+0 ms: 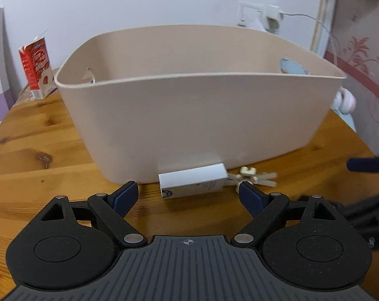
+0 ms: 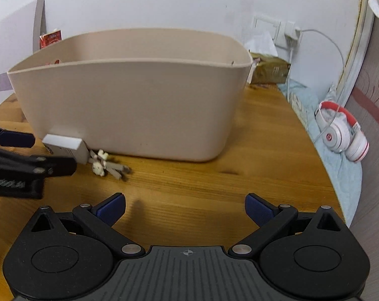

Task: Organize objects
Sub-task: 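Grasp the white box with left tool while right tool grasps the white figurine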

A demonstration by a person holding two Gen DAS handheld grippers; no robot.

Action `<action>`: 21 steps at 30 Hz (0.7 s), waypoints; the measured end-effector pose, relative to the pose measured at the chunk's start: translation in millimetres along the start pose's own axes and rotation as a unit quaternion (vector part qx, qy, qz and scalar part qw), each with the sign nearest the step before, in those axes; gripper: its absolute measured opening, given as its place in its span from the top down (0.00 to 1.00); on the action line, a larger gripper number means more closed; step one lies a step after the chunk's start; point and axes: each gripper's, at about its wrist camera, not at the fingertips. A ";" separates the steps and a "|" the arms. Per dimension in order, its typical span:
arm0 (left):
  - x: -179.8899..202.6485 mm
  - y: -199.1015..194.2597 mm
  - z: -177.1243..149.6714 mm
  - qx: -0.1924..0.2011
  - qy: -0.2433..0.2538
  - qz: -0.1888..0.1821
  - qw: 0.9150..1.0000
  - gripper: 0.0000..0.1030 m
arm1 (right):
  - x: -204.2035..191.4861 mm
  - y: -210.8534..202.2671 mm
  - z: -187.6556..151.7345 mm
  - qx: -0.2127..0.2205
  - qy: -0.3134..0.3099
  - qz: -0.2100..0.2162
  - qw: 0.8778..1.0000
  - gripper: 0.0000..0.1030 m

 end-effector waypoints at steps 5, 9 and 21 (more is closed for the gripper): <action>-10.6 12.0 -4.8 -0.001 -0.050 0.022 0.999 0.14 | -5.9 10.9 -1.6 -0.010 -0.003 0.007 1.000 0.00; -17.8 13.6 -5.6 0.005 -0.053 0.033 0.998 0.14 | -12.6 17.4 -0.7 -0.009 -0.003 0.028 1.000 0.00; -40.0 9.5 -5.8 0.011 -0.038 0.033 0.999 0.14 | -41.3 38.3 10.7 0.013 -0.006 0.070 0.997 0.00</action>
Point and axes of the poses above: each gripper's, at about its wrist camera, not at the fingertips, and y roughly the way its jaws point, x to its right, z to its top, and after that the axes turned 12 degrees about x, right-handed
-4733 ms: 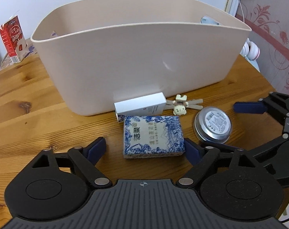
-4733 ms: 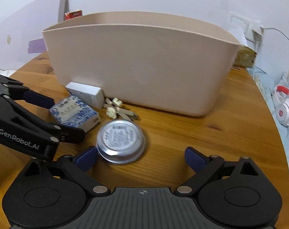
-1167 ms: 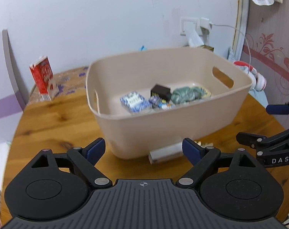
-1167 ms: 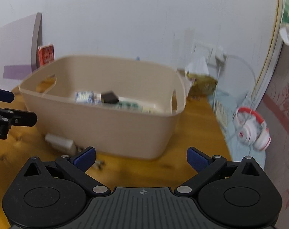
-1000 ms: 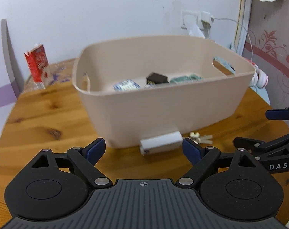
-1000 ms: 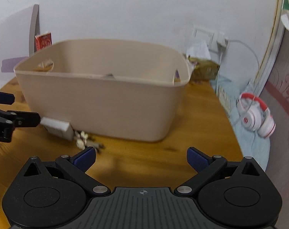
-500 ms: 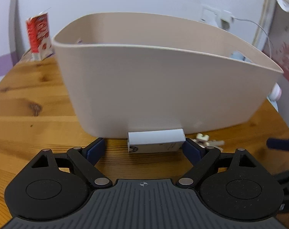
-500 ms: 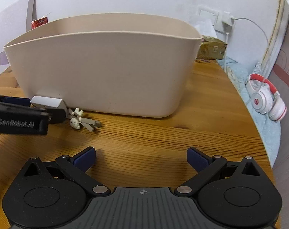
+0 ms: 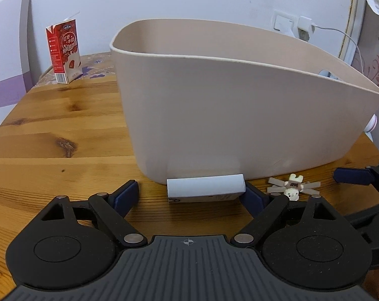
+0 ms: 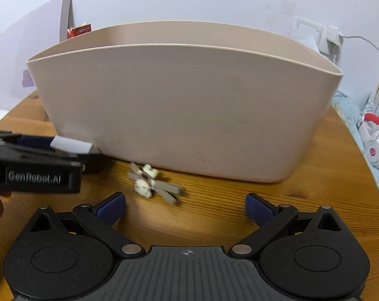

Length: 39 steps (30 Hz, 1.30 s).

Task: Organize objects
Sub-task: 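Grasp the white box with left tool while right tool grasps the white figurine, then carry both items over the basket and open both tools to drop them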

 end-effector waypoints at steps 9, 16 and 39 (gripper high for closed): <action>-4.5 -2.6 2.9 0.000 0.003 -0.004 1.000 0.35 | -14.0 3.3 0.2 0.027 0.004 -0.006 1.000 0.18; -2.5 -8.5 -0.2 0.004 0.010 -0.010 1.000 0.41 | -22.7 -6.5 3.1 0.033 -0.004 0.005 0.999 0.62; -3.7 -76.1 11.4 0.019 0.020 -0.038 0.999 0.41 | -2.4 -84.9 11.7 0.081 0.012 0.003 0.997 0.63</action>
Point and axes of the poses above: each gripper's, at about its wrist camera, not at the fingertips, and y roughly the way its jaws point, x to its right, z to its top, and after that the axes turned 12 degrees about x, right-handed
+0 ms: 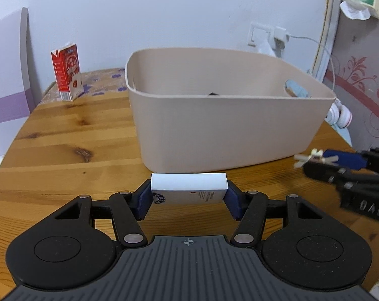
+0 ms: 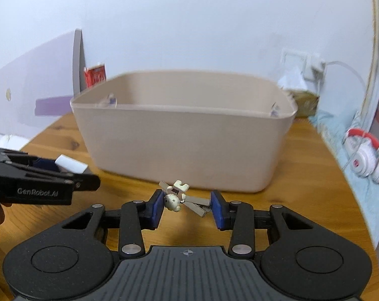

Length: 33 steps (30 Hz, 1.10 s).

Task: Organize objects
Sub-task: 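Carry both items over the basket and open both tools to drop them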

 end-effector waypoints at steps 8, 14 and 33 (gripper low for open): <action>0.7 -28.8 25.3 0.028 0.003 -0.016 0.999 0.41 | 19.2 -32.9 30.2 0.054 0.006 -0.013 0.998 0.63; 4.1 -40.1 54.3 0.065 0.010 -0.025 0.997 0.41 | 28.5 -38.6 59.0 0.092 0.002 -0.021 0.996 0.62; 10.5 78.2 126.5 0.010 0.027 -0.007 1.000 0.41 | 51.9 40.3 121.2 0.083 -0.006 -0.040 0.996 0.62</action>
Point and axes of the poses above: each gripper's, at about its wrist camera, not at the fingertips, and y roughly the way its jaws point, x to its right, z to its top, and after that the axes turned 12 degrees about x, right-handed
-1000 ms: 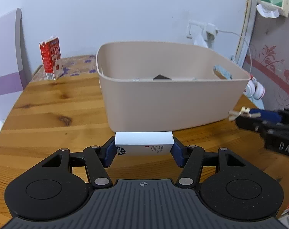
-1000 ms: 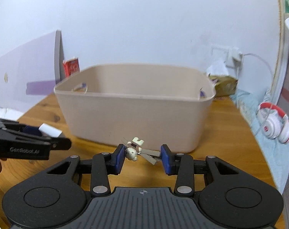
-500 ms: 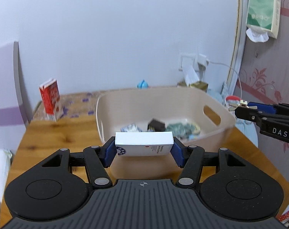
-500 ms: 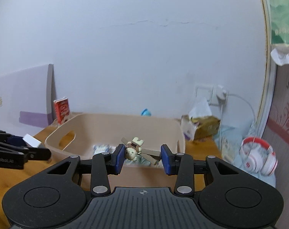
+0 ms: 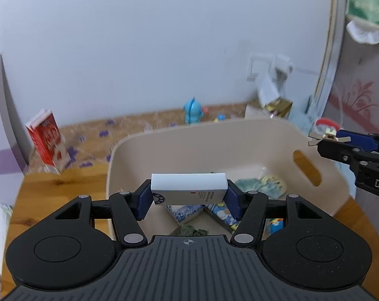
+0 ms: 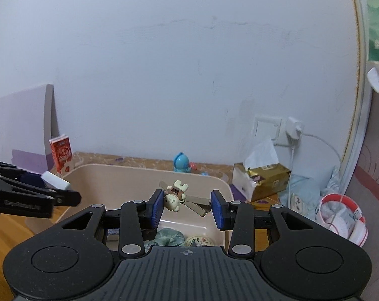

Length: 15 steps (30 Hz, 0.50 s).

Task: Organize objects
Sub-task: 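Carry both items over the basket and open both tools to drop them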

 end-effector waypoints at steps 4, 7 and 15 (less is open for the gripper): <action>-0.4 27.8 -8.9 -0.042 -0.001 0.003 0.999 0.41 | -0.6 26.2 -10.3 -0.035 0.001 0.002 0.999 0.62; 1.1 42.3 -17.7 -0.074 0.003 0.003 0.997 0.41 | -2.6 41.8 -17.8 -0.061 -0.005 0.007 0.998 0.62; 0.9 49.6 -22.6 -0.103 0.006 -0.008 0.995 0.39 | -4.7 66.2 -32.0 -0.124 0.003 0.017 0.992 0.61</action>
Point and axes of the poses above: each gripper's, at about its wrist camera, not at the fingertips, and y roughly the way its jaws point, x to its right, z to its top, and after that the axes turned 12 degrees about x, right-handed
